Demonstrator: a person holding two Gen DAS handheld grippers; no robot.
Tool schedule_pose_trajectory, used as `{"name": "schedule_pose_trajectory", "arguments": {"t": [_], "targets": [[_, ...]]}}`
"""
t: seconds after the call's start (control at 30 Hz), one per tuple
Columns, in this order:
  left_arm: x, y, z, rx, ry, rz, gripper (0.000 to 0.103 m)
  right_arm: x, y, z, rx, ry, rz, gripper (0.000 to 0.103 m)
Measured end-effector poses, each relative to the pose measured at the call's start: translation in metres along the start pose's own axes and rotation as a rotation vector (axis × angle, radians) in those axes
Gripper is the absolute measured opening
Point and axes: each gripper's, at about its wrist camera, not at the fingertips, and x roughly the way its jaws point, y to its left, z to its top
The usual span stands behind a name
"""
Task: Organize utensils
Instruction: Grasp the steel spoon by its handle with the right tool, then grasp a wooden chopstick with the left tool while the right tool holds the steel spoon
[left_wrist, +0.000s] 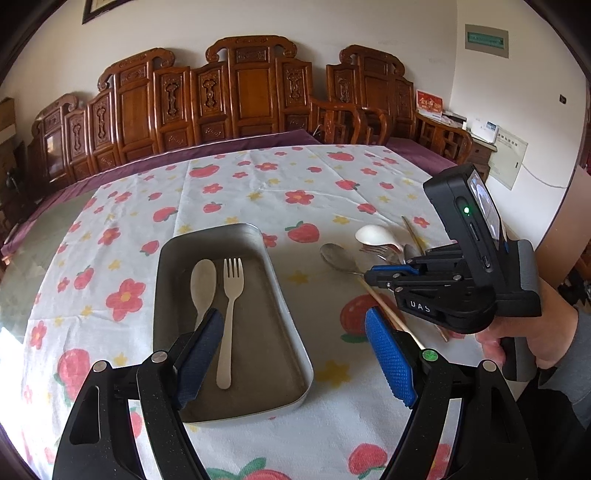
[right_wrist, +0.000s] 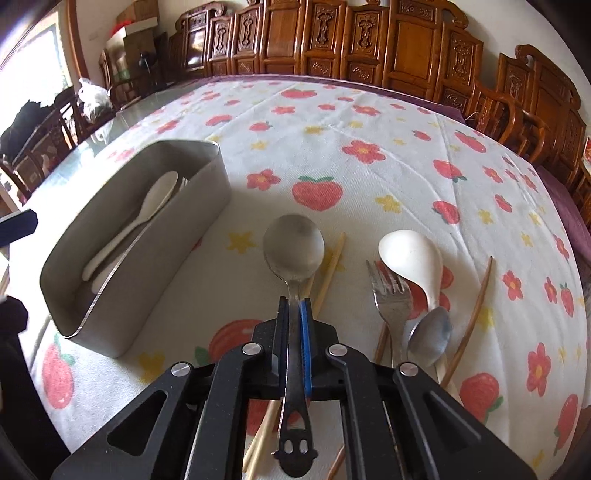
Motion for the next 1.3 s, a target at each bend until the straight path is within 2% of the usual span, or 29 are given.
{"name": "schedule_pose_trajectory", "arguments": {"t": [0.23,0.43,0.63,0.9,1.2,1.3], "targets": [[-0.001,-0.019,-0.004,0.025,-0.011,-0.010,0.076,-0.011,-0.013,-0.011,0.023,-0.009,-0.029,0.007],[0.000,-0.032,-0.008,0.037,-0.011,-0.013,0.076,-0.043,-0.026,-0.027,0.075,-0.088,-0.033,0.007],[0.006,-0.042,-0.009,0.003,0.009,-0.032,0.076,-0.063,-0.040,-0.053,0.137,-0.133,-0.051,0.007],[0.021,-0.065,-0.016,0.006,0.053,-0.040,0.076,-0.069,-0.052,-0.072,0.167,-0.151,-0.064,0.007],[0.061,-0.081,-0.016,0.007,0.138,-0.034,0.058,-0.060,-0.064,-0.084,0.184,-0.141,-0.059,0.007],[0.075,-0.083,-0.015,-0.015,0.172,-0.039,0.048,-0.059,-0.068,-0.085,0.202,-0.139,-0.055,0.007]]}}
